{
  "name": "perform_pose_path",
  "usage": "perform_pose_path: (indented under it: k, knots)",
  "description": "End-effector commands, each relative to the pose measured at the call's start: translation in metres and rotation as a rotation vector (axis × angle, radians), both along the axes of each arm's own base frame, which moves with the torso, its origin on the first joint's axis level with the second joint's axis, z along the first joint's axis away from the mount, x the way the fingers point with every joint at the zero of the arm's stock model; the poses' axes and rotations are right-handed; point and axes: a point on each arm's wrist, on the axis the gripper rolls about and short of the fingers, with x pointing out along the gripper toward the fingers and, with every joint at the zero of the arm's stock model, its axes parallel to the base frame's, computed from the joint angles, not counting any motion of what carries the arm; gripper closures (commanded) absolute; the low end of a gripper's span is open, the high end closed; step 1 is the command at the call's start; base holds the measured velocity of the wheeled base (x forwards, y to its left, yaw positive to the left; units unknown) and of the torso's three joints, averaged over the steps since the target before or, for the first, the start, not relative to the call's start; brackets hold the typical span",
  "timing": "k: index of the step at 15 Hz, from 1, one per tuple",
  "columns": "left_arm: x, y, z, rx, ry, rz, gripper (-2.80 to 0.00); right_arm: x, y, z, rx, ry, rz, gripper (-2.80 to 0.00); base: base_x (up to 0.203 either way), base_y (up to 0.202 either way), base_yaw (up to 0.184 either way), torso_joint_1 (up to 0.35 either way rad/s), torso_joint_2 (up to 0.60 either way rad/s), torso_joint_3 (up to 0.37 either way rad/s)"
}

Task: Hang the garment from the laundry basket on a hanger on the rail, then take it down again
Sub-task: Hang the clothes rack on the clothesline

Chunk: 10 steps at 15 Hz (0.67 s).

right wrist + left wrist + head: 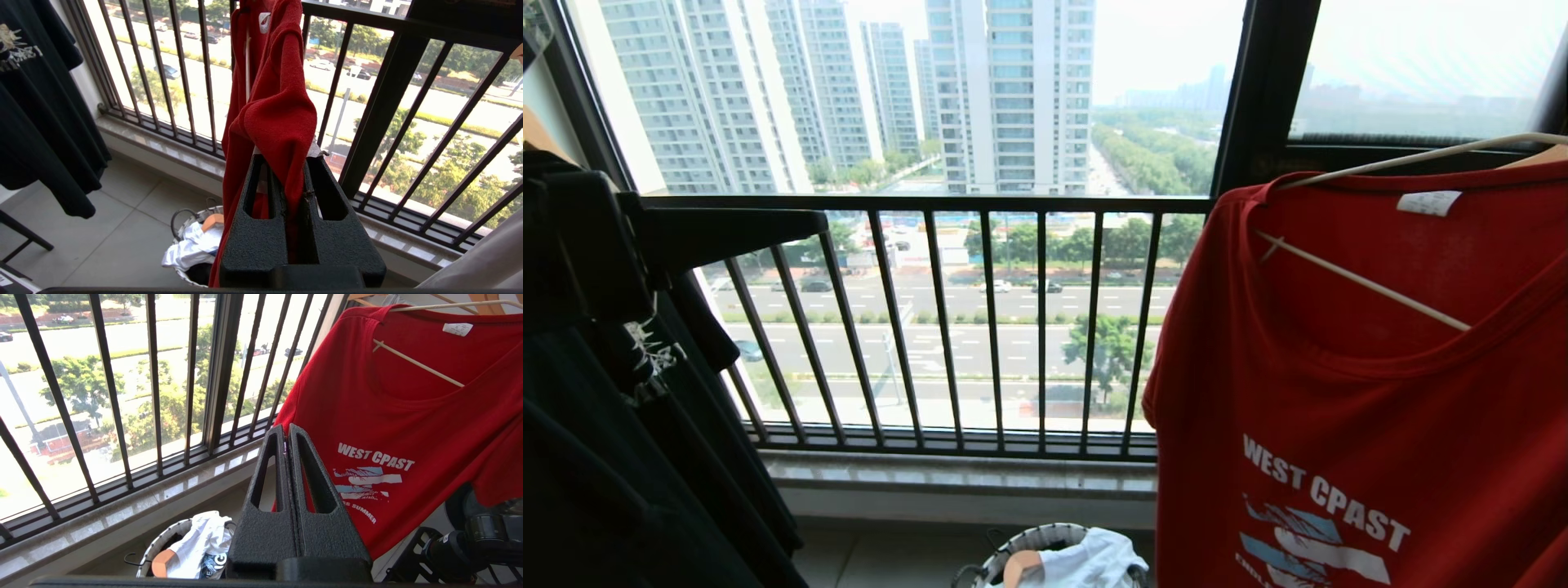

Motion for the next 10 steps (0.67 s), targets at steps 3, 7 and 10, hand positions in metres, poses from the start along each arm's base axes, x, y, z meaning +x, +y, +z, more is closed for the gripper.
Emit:
perform_pose_path:
  k: [3,7,10]
  knots:
    - [-0.0001,0.0,0.0,-0.001,0.001,-0.003,0.0,-0.0002,-0.0001,-0.0007,-0.001,0.003,0.001,0.0,0.0,0.0,0.0,0.227,-0.49,-0.257]
    - [-0.002,0.0006,0.0009,-0.003,-0.005,-0.003,0.0,-0.0012,-0.0005,-0.0024,-0.001,0.004,0.001,0.0,0.0,0.0,0.0,0.177,-0.36,-0.195]
    - [-0.002,0.0006,0.0009,-0.003,-0.005,-0.003,0.0,-0.0039,-0.0014,-0.0021,0.003,-0.006,0.01,0.0,0.0,0.0,0.0,0.094,-0.2,-0.098]
